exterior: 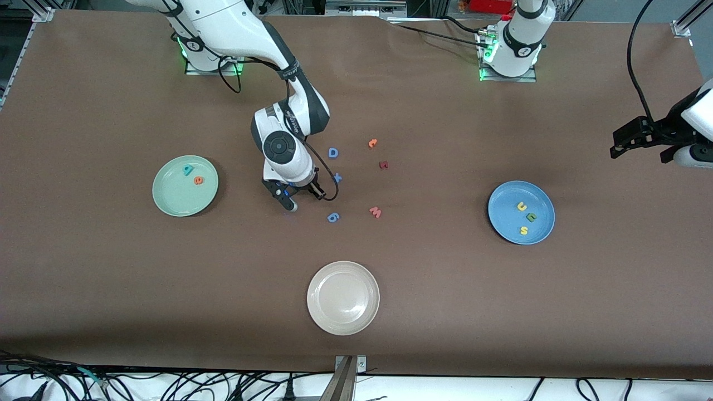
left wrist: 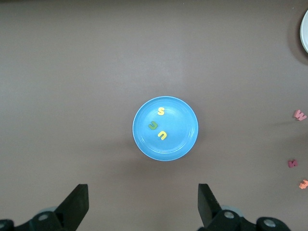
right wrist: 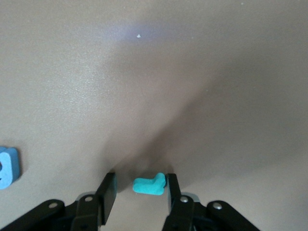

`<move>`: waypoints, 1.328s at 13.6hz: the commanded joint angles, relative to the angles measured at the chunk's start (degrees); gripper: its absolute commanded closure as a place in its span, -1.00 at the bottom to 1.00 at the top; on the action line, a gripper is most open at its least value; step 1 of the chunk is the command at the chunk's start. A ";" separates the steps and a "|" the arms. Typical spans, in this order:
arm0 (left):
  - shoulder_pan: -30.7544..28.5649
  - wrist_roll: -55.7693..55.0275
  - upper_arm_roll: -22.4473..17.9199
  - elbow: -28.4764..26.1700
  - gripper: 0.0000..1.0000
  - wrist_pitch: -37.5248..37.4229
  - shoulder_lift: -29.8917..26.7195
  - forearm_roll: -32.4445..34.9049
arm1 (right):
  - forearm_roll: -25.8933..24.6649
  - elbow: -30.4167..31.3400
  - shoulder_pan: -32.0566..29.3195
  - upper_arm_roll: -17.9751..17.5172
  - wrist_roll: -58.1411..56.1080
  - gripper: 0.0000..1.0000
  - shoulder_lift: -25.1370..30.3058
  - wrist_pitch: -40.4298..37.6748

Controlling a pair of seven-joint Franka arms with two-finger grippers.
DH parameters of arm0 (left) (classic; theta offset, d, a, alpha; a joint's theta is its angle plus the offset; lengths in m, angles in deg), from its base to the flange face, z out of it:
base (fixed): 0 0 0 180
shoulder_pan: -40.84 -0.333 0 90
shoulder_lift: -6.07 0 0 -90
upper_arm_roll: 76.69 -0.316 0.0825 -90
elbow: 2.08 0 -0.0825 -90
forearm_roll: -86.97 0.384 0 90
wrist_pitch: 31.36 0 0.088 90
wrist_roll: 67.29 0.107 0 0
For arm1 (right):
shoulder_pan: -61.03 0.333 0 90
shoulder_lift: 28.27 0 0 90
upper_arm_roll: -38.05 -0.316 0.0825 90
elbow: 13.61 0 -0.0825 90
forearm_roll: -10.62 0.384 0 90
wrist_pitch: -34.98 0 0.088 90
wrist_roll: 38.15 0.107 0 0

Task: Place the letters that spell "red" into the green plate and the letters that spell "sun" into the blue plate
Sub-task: 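Grasp the teal t with the right gripper while the left gripper returns to rest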

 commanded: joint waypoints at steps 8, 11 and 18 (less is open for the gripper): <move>0.35 0.15 -0.27 -0.31 -1.00 0.13 0.17 -0.81 | 1.04 0.77 0.35 0.30 -0.70 0.82 0.38 0.41; 0.26 -0.02 -0.27 0.30 -1.00 0.04 0.44 -0.90 | 1.13 0.33 0.00 0.74 -1.14 0.82 1.69 -0.38; 0.08 0.15 -0.27 1.01 -1.00 0.04 0.43 -1.34 | 1.21 -0.55 -0.61 11.09 -14.91 0.82 10.73 -19.33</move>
